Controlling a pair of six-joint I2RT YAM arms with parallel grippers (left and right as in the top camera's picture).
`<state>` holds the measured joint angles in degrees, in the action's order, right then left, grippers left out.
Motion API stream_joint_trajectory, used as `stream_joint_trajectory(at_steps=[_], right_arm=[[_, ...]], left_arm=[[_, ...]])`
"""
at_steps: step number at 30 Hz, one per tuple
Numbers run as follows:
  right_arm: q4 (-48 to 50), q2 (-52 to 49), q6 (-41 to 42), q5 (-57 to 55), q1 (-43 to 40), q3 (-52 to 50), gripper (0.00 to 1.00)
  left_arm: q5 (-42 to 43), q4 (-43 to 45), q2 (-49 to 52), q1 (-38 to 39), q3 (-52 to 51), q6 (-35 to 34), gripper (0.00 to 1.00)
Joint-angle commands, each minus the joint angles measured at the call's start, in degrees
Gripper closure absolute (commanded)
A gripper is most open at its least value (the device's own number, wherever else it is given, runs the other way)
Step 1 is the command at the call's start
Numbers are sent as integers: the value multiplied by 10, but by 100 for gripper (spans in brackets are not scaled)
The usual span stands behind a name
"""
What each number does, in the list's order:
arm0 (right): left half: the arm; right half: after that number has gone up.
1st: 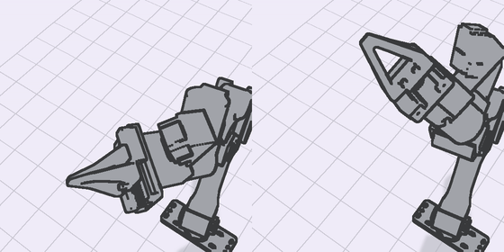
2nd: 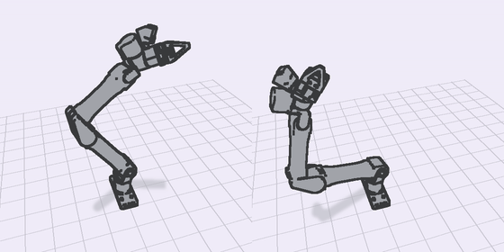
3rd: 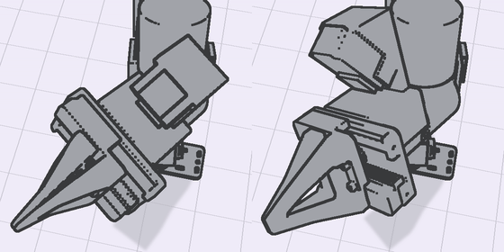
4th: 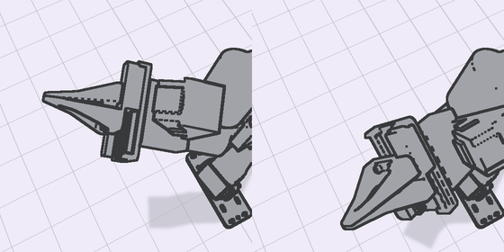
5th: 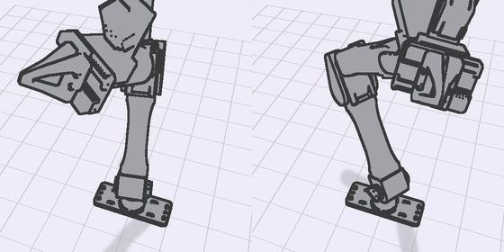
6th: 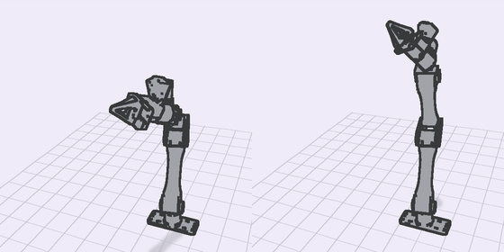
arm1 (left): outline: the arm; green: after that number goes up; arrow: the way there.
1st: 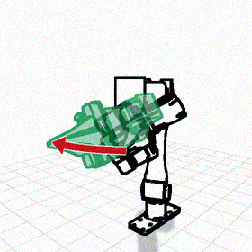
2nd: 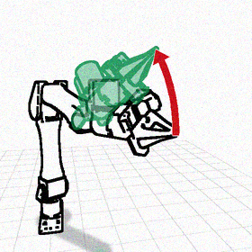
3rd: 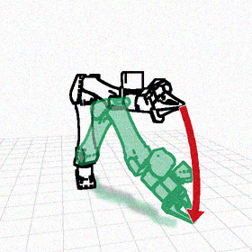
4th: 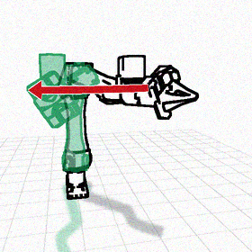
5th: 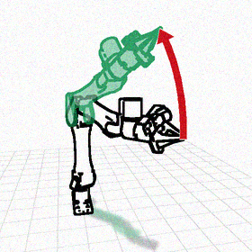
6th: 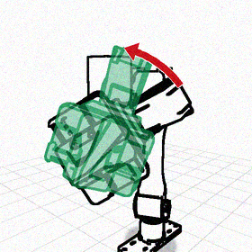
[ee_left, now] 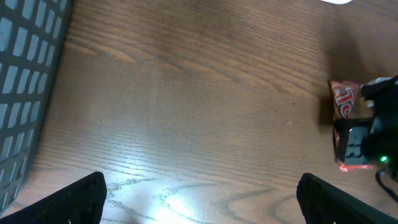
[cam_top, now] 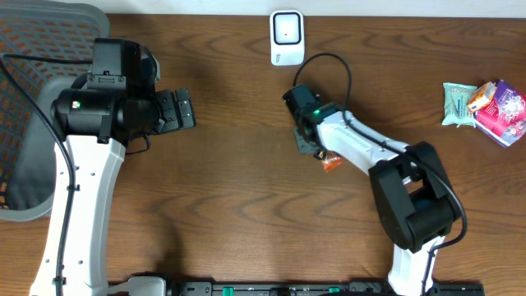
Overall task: Scan the item barcode
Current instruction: 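Raise the red bar to the scanner face with the right gripper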
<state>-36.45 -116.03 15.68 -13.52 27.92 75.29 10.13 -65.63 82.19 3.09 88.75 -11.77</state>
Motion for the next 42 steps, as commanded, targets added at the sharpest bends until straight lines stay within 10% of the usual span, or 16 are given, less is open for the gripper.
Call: stream_joint_trajectory(at_steps=[1,13,27,42], right_arm=[[8,-17,-1,135,-19,4,99],[75,-17,28,254,-78,237,99],[287,-64,160,167,-72,263,99],[217,-114,169,177,-84,324,99]], left_arm=[[-3,-1,2,-2,3,1,2],[-3,-1,2,-2,3,1,2],[-3,-1,2,-2,3,1,2],[-3,-1,2,-2,3,2,2]])
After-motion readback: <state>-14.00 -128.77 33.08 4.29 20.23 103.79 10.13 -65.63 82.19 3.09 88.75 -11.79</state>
